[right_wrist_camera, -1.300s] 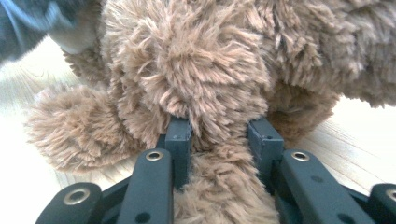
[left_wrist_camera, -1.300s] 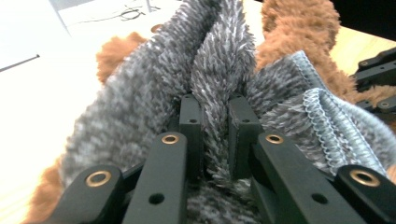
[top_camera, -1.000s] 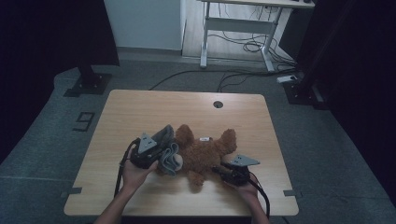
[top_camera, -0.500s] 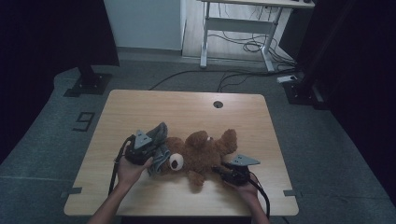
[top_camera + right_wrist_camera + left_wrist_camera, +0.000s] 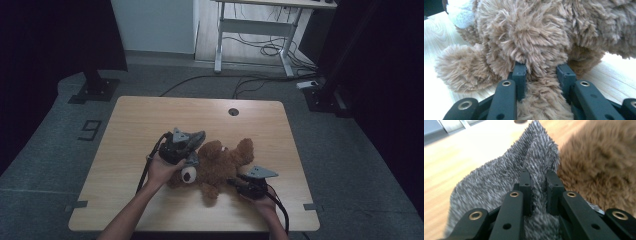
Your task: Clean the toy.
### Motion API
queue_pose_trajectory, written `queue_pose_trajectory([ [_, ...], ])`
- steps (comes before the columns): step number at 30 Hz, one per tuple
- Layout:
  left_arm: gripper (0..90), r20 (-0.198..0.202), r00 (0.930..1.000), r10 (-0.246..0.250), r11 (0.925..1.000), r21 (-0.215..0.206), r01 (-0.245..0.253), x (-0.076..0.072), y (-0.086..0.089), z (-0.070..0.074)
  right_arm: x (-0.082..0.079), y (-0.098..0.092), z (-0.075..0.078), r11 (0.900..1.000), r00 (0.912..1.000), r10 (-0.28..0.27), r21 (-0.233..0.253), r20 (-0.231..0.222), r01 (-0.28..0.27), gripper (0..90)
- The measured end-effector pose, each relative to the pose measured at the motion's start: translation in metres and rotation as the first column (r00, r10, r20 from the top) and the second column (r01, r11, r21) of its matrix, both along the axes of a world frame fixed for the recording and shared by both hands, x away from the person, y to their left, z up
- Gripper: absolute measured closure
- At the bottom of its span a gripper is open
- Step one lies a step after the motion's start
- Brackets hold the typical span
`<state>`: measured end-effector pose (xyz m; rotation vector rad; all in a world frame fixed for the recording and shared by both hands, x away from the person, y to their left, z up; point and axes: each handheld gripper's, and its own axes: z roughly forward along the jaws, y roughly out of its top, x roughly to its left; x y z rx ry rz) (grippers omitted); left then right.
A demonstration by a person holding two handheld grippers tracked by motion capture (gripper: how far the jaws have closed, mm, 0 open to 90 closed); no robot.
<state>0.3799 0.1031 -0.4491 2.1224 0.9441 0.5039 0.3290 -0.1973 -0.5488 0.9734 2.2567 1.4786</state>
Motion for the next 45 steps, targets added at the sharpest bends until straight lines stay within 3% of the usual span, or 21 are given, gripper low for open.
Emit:
queue_pose_trajectory([
  [5, 79.1, 0.02, 0.9998, -0.005, 0.9997, -0.025, 0.006, -0.014, 0.002, -0.011, -0.003, 0.002, 0.0, 1.0, 0.9998, -0.003, -0.016, 0.021, 0.003, 61.5],
  [11, 80.0, 0.057, 0.9984, 0.003, 0.9975, -0.071, 0.001, -0.03, 0.007, -0.023, -0.009, -0.002, 0.006, 0.999, 0.9991, -0.024, -0.028, 0.035, 0.025, 43.3],
  [14, 80.4, 0.101, 0.9949, 0.004, 0.9982, -0.06, 0.002, -0.042, 0.005, -0.029, -0.014, -0.011, 0.017, 0.999, 0.9971, -0.052, 0.017, 0.055, 0.051, 36.9],
  [18, 80.7, 0.144, 0.9896, 0.001, 0.9992, -0.039, 0.005, -0.058, 0.002, -0.031, -0.02, -0.021, 0.037, 0.992, 0.9895, -0.108, 0.072, 0.096, 0.101, 26.8],
  [22, 80.9, 0.167, 0.986, -0.009, 0.9991, -0.039, 0.015, -0.07, 0.001, -0.034, -0.023, -0.02, 0.067, 0.991, 0.9844, -0.106, 0.094, 0.14, 0.093, 24.1],
  [26, 81.0, 0.156, 0.9877, -0.011, 0.9972, -0.071, 0.023, -0.074, 0.004, -0.035, -0.012, -0.005, 0.107, 0.997, 0.9799, -0.073, 0.044, 0.186, 0.066, 23.2],
  [29, 81.0, 0.155, 0.9878, -0.015, 0.9958, -0.087, 0.028, -0.078, 0.005, -0.036, 0.006, 0.01, 0.124, 0.999, 0.9823, -0.052, -0.004, 0.18, 0.053, 22.6],
  [31, 81.0, 0.151, 0.9883, -0.018, 0.9943, -0.101, 0.034, -0.081, 0.007, -0.036, 0.02, 0.018, 0.121, 0.999, 0.9909, -0.019, -0.036, 0.133, 0.024, 22.9],
  [34, 81.0, 0.145, 0.9891, -0.026, 0.9916, -0.122, 0.044, -0.084, 0.01, -0.037, 0.031, 0.026, 0.102, 0.996, 0.9981, 0.043, -0.086, 0.044, -0.039, 23.0],
  [38, 81.0, 0.136, 0.9901, -0.033, 0.988, -0.145, 0.053, -0.087, 0.012, -0.039, 0.025, 0.022, 0.077, 0.987, 0.9915, 0.126, -0.098, -0.035, -0.128, 17.7],
  [45, 81.0, 0.129, 0.9901, -0.055, 0.9851, -0.155, 0.074, -0.094, 0.009, -0.04, 0.019, 0.026, 0.049, 0.977, 0.9835, 0.13, -0.152, -0.126, -0.149, 10.1],
])
